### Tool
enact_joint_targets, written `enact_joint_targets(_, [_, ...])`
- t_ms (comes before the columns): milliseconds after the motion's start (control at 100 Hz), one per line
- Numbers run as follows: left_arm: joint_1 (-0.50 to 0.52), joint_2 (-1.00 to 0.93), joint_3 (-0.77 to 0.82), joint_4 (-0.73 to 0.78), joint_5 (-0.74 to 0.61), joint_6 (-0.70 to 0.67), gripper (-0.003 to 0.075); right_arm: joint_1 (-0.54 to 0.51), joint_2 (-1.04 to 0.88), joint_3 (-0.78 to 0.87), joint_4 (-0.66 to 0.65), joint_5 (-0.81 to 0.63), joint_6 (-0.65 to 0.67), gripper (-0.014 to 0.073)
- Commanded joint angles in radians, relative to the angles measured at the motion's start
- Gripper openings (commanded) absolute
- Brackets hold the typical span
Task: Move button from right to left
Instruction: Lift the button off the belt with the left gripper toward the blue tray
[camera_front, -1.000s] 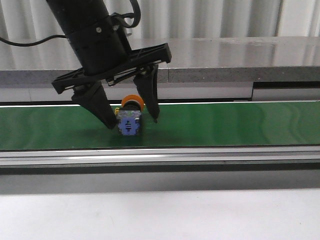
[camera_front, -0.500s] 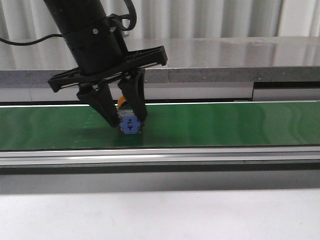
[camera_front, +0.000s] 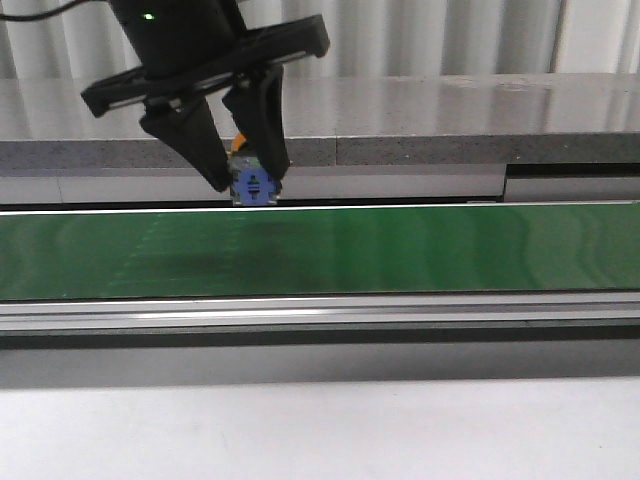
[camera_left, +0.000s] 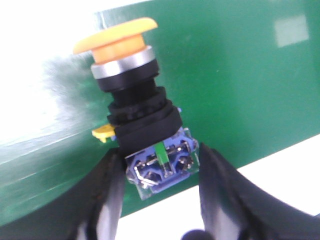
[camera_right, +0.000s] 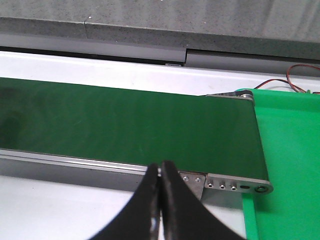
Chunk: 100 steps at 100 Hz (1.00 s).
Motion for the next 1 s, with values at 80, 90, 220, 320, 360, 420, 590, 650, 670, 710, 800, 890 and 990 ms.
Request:
enact_joint_targets(80, [0.014,-0.092,-0.037,0.051,0.036,-0.009,0.0133,0.002,0.007,-0.023,-0.003,-0.076,-0.010,-0.0067])
enact_joint_targets(90, [0.016,-0.095,-0.037,0.051,0.041,-0.009,0.0133,0.002,0.007,-0.023,-0.003,-0.076,-0.010,-0.0067])
enact_joint_targets(220, [0.071,-0.100,-0.037,0.053,0.100,0.010,0.0133,0.002,0.007,-0.023,-0.003,-0.076,-0.010,-0.0067])
enact_joint_targets(320, [0.128,-0.100,-0.037,0.057,0.134,0.046,0.0133,0.002,0.007,-0.023,-0.003,-0.076,-0.010,-0.0067])
enact_joint_targets(360, [0.153,-0.100,-0.037,0.057,0.144,0.059,0.0133,0.002,0.007,-0.023,-0.003,-0.076,-0.010,-0.0067])
enact_joint_targets(420, [0.190,-0.100,-0.037,0.057,0.161,0.088,0.0133,0.002,0.007,-0.023,-0.003,-0.076,-0.010,-0.0067])
enact_joint_targets(590, [0.309,-0.100,-0.037,0.057,0.226,0.180,0.0133,0.002,0.007,-0.023,-0.003,-0.076,-0.010,-0.0067])
enact_joint_targets(650, [0.352,-0.100,-0.037,0.057,0.253,0.240,0.0133,0.002,0.007,-0.023,-0.003,-0.076,-0.010,-0.0067])
enact_joint_targets(670, [0.366,-0.100,-0.037,0.057,0.258,0.257,0.0133,0.002,0.007,-0.023,-0.003,-0.076,-0.010,-0.0067])
enact_joint_targets(710, [0.396,-0.100,-0.037,0.057,0.263,0.274,0.0133,0.002,0.007,-0.023,-0.003,-0.076,-0.010,-0.0067])
enact_joint_targets(800, [0.458,-0.098,-0.037,0.057,0.267,0.298,0.0133,0.002,0.007,-0.023,-0.003,-0.076,-0.010,-0.0067])
enact_joint_targets(890, [0.526,-0.098,-0.037,0.057,0.270,0.337,0.0133,0.002,0.007,-0.023,-0.003,-0.076,-0.010,-0.0067])
enact_joint_targets(990, [0.602,-0.096,-0.037,0.057,0.277,0.385,0.0133,0.002,0.007,-0.023,-0.003,-0.076,-0.010,-0.0067])
